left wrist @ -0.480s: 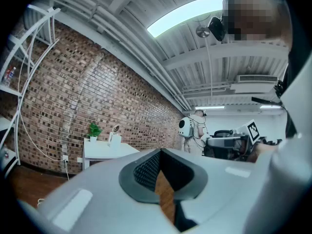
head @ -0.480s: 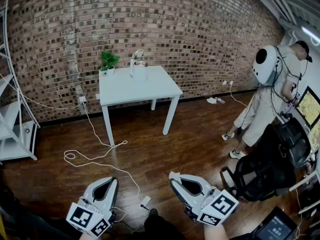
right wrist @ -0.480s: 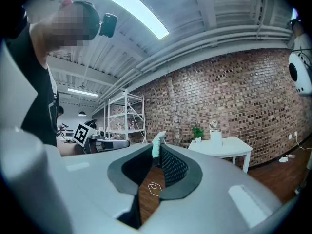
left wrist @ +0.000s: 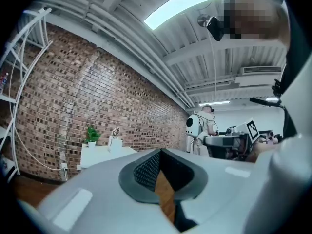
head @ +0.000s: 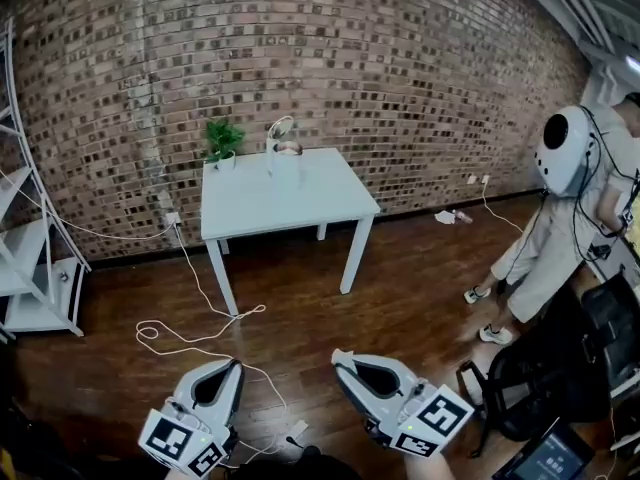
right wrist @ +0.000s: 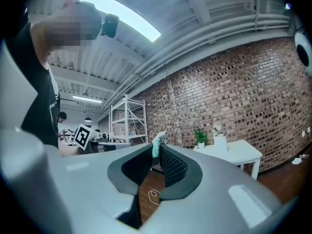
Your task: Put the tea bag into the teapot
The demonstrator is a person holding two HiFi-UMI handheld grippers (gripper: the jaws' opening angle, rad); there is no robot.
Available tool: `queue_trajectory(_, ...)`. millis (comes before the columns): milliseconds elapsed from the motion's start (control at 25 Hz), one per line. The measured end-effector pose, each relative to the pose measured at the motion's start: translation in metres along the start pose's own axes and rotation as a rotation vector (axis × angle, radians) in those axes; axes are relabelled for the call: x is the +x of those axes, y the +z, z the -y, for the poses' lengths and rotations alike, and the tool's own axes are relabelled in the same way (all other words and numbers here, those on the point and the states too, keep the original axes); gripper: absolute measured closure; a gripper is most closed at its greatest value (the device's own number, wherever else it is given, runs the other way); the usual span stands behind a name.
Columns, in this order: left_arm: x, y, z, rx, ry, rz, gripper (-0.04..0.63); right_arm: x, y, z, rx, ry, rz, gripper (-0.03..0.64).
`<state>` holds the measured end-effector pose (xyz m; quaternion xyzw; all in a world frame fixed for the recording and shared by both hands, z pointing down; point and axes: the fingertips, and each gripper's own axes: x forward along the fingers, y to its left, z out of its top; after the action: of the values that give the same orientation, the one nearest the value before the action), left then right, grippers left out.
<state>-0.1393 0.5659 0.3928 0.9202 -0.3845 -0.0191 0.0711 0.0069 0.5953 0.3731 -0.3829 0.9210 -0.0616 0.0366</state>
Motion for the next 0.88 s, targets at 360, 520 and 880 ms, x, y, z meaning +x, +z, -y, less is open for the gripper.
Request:
queue_trajectory(360, 0.076, 0.008, -0.032, 0.011, 0.047, -0.024, 0.589, 0.037, 0.003, 0.074, 0.048, 0.016, -0.013, 0.574)
queue_trajectory(520, 0.110, 0.010, -0.068, -0.002, 0.046, -0.023, 0.589, 0.073, 0.003, 0.100, 0.041, 0.020, -0.022, 0.574)
queue_trajectory(880, 0.195, 0.028, -0.168, -0.013, -0.012, -0.005, 0.589, 0.165, 0.021, 0.176, -0.014, -0.033, -0.019, 0.574)
